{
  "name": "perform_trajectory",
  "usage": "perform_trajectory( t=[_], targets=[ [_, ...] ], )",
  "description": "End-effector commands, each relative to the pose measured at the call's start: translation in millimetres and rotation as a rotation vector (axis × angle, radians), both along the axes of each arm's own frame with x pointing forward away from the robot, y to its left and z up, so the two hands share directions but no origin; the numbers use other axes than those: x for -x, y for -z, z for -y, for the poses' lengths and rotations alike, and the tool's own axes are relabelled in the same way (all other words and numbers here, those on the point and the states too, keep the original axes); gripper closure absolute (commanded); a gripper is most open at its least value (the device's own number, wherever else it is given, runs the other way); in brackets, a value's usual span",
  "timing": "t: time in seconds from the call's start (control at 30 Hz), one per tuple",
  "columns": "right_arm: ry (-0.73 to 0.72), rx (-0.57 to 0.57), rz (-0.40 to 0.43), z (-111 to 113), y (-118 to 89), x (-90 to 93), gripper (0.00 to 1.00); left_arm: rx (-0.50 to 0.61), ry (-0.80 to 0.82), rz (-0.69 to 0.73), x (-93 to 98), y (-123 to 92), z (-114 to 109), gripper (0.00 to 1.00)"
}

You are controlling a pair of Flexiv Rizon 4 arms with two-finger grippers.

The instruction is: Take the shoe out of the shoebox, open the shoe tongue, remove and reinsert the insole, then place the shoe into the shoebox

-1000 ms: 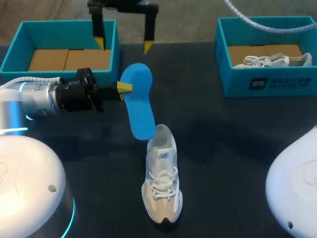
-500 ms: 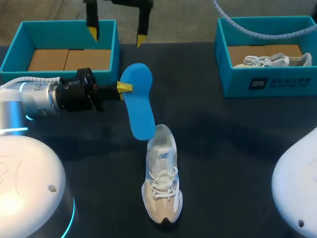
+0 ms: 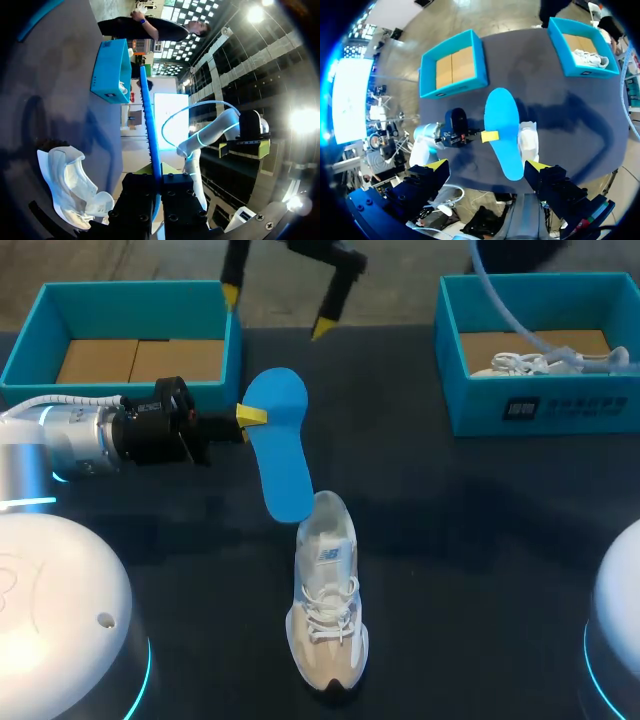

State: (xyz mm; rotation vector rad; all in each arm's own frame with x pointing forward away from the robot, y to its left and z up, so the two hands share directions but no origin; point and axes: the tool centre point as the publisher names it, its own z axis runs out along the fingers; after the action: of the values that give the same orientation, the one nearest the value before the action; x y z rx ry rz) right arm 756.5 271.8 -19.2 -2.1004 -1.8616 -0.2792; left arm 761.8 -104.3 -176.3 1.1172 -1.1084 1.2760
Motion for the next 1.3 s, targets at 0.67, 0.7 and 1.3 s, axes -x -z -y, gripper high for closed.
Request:
perform_trajectory(
  t=[0.67, 0.7, 1.3],
  targets=[
    [0.06, -0.674, 0.043, 25.0, 43.8, -3.6, 0.0, -0.001, 0.0, -0.001, 0.5, 0.2, -0.2, 1.0],
    [0.066, -0.681, 0.043, 25.8, 45.5, -3.4, 0.0, -0.001, 0.0, -0.001, 0.5, 0.2, -0.2, 1.0],
    [0.07, -0.914, 0.14, 41.2, 83.0, -1.4, 0.0, -0.001, 0.0, -0.001, 0.5, 0.2, -0.2, 1.0]
  ],
)
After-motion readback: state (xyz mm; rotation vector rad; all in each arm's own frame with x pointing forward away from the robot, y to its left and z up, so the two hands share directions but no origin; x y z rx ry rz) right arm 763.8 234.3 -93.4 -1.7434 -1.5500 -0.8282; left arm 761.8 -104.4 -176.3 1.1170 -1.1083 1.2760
